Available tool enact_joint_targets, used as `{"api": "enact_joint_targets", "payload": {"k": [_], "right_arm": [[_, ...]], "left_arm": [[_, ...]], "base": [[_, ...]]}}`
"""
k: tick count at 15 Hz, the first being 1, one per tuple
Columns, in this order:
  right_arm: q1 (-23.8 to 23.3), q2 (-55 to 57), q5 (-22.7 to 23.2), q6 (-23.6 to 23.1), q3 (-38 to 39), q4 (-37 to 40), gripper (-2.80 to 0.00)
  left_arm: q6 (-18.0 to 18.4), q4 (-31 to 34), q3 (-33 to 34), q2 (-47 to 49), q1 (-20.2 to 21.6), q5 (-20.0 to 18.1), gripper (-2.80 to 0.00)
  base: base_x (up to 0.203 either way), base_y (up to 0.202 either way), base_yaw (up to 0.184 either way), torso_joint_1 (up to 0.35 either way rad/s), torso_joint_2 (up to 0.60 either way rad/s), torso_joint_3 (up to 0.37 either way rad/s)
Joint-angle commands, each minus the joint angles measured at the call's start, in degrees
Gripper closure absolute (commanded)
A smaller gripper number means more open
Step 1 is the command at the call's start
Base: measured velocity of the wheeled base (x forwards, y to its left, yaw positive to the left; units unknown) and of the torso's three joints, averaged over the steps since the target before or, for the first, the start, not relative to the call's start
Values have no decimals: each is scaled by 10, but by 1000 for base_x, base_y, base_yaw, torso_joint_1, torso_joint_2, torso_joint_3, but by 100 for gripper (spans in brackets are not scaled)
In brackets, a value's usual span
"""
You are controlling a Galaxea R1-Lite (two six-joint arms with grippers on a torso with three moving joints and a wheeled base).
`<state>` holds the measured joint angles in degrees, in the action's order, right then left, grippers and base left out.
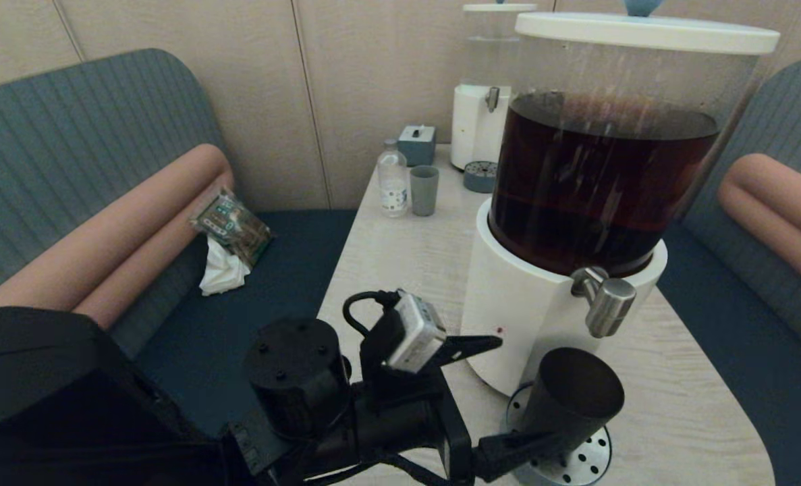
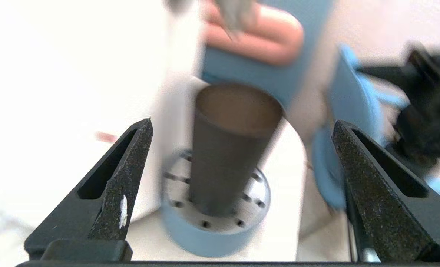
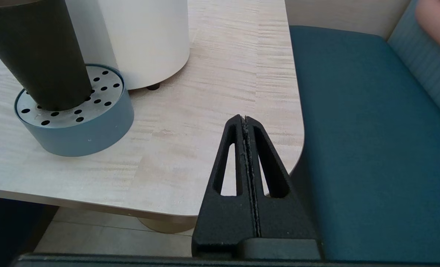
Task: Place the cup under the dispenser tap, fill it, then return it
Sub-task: Place it under the water dispenser
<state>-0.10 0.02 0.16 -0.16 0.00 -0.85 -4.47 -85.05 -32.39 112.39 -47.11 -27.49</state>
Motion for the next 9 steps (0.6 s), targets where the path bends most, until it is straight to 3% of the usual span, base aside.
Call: {"api": "enact_joint_targets", "payload": {"k": [1,5,9], "right_arm": [[0,-2,0,0,4,0,0],[0,-2,0,0,4,0,0],[0,-2,0,0,4,0,0]], "left_arm": [[-7,-4,13,-53,9,13,-280],[-36,-6,36,-126,68,75,-280],[-42,-4,64,-179,141,96,-280]], "base": [[0,0,0,0,0,0],[0,0,0,0,0,0],[0,0,0,0,0,0]]}}
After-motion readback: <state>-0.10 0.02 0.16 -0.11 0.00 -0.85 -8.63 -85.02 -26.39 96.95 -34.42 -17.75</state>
